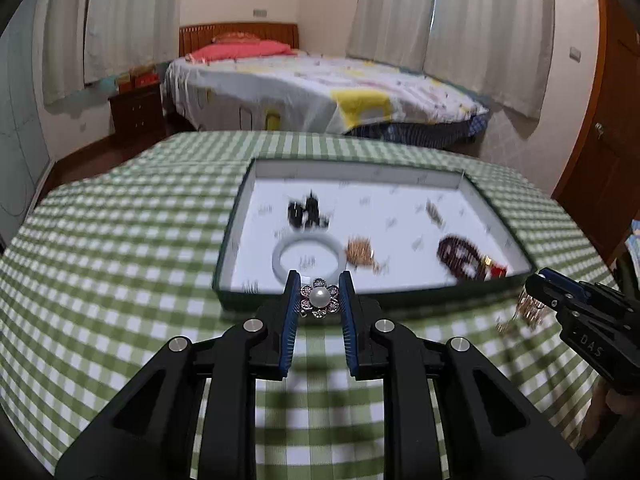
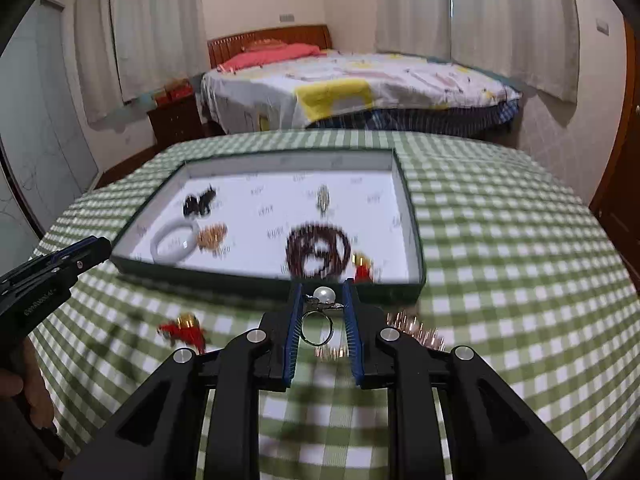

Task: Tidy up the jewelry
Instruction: 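Carry the flower brooch and ring in both tools over the box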

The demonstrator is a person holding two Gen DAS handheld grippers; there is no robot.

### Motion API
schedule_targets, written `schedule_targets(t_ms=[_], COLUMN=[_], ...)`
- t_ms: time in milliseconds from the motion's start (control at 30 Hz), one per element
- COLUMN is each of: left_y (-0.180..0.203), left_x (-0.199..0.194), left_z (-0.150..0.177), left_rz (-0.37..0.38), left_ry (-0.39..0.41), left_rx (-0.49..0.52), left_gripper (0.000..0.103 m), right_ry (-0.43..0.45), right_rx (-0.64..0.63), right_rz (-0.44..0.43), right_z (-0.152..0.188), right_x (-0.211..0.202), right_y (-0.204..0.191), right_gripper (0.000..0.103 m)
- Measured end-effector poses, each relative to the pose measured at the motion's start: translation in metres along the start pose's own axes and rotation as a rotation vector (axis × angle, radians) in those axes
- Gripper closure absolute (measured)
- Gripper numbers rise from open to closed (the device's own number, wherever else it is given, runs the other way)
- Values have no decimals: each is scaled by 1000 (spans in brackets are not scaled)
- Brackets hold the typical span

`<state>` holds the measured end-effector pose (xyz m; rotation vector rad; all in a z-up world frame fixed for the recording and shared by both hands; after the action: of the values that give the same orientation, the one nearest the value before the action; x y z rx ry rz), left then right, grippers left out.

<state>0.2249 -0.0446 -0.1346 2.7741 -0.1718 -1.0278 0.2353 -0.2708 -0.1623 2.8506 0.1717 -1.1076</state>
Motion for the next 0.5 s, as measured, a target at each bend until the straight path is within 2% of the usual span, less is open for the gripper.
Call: schedule_targets(t_ms=[267,500], left_y=[15,34], left_x=[4,34], left_z=[-43,-81], left_rz=[41,50], left_ry=[78,133], left_rx=[17,35], left_gripper=[84,84], right_ry=[106,178], right_rx=[-19,-48], right_rz=[15,38], right_z=[-48,-93], right_x=[0,19], right_y=[9,17], right_gripper=[82,82])
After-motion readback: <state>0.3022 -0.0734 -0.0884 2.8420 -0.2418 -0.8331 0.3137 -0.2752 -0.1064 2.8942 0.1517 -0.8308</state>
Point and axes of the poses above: each gripper's, at about its wrist camera, not at the fingertips, and x roughly the way its jaws point, y to its right, z to its underside, the point moved 4 cm from there along x, roughly the way its jaws point, and after that the axes turned 9 degrees about -x, right-handed, at the moved point
